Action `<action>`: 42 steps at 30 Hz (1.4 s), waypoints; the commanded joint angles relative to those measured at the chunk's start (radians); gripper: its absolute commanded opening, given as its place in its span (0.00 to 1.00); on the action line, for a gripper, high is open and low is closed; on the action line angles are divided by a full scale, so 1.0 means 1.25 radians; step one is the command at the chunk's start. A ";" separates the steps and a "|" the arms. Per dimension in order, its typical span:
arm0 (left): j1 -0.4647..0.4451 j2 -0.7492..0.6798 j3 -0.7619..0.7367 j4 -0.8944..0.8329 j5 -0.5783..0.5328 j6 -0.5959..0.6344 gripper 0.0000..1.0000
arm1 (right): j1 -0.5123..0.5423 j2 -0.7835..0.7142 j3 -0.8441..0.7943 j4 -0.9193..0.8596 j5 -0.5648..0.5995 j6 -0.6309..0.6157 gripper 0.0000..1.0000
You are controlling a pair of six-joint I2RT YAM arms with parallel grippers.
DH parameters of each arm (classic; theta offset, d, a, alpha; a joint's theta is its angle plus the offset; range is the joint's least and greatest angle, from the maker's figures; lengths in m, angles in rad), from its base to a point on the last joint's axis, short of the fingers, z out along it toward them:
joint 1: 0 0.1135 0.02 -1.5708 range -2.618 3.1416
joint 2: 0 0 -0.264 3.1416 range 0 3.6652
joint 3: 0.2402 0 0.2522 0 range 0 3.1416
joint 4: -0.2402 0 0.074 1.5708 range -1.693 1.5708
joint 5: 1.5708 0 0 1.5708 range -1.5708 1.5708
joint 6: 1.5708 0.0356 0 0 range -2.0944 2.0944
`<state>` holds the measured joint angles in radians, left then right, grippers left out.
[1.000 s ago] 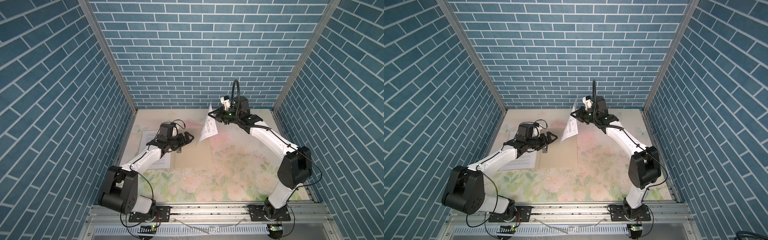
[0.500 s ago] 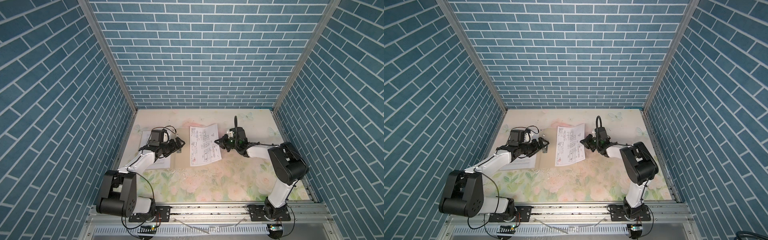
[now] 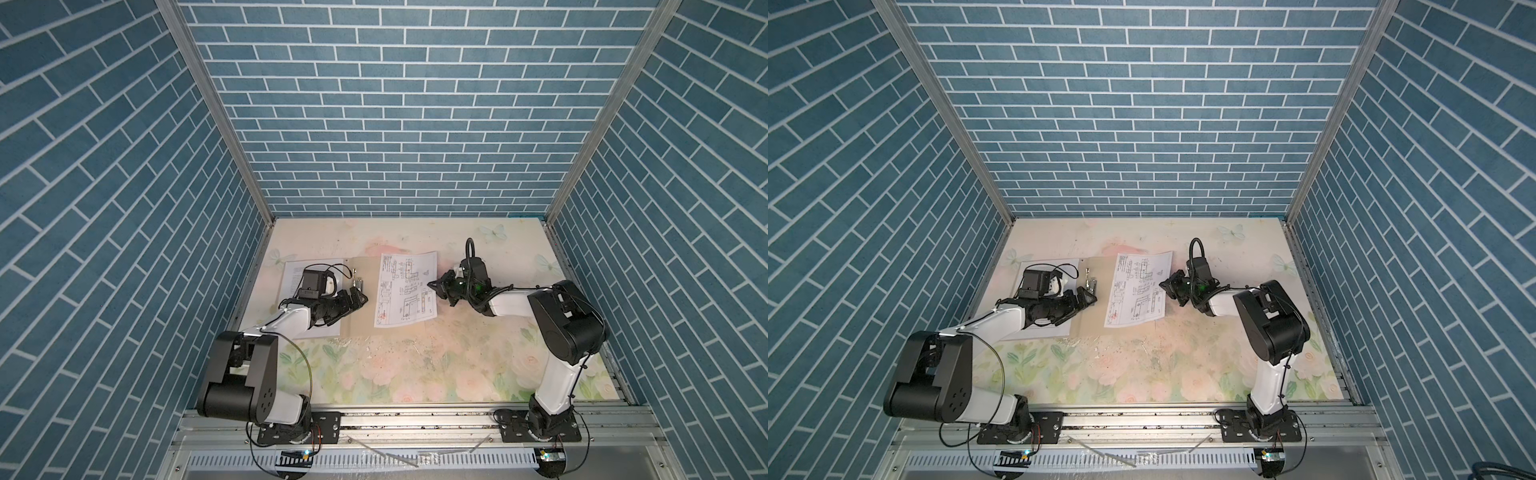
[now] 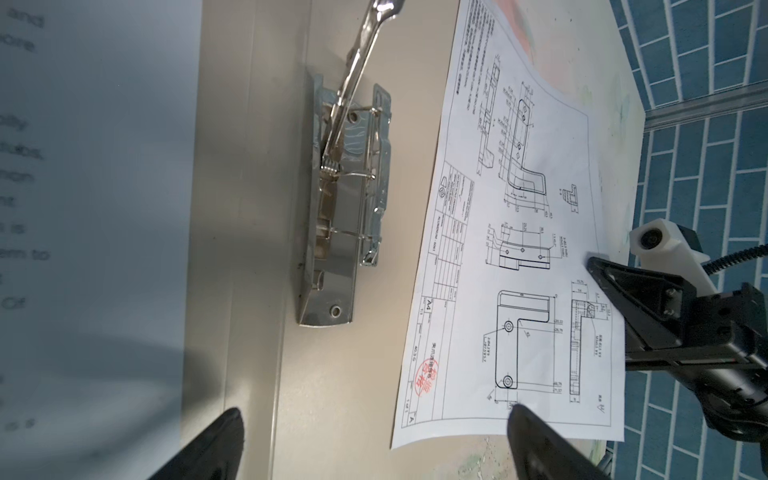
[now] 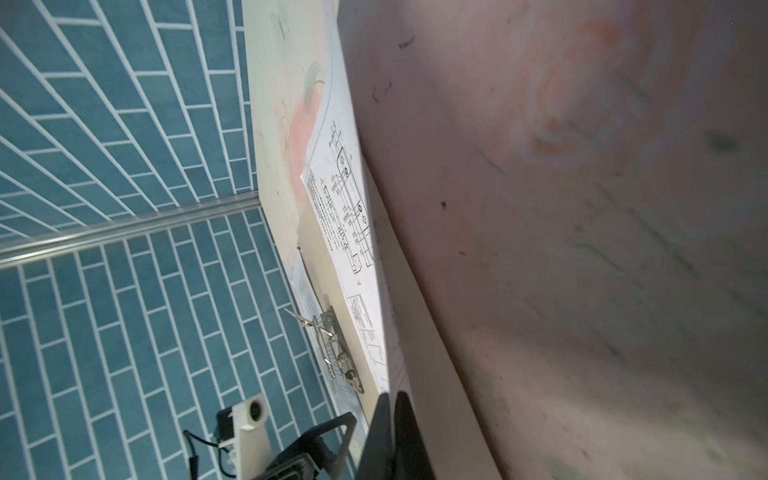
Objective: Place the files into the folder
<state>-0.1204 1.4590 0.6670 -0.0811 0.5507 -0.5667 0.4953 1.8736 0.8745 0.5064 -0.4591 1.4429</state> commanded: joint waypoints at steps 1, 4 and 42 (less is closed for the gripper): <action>0.005 0.023 -0.015 0.063 0.038 0.002 1.00 | 0.013 0.033 0.033 0.089 0.013 0.137 0.00; 0.005 0.036 -0.018 0.091 0.054 -0.006 1.00 | 0.018 0.044 0.042 0.118 0.029 0.179 0.00; 0.005 0.004 -0.072 0.145 0.105 -0.066 1.00 | 0.048 0.175 0.140 0.291 -0.148 0.068 0.00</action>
<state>-0.1181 1.4830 0.5770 0.1127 0.6750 -0.6518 0.5610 2.0598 0.9966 0.8402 -0.5594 1.6085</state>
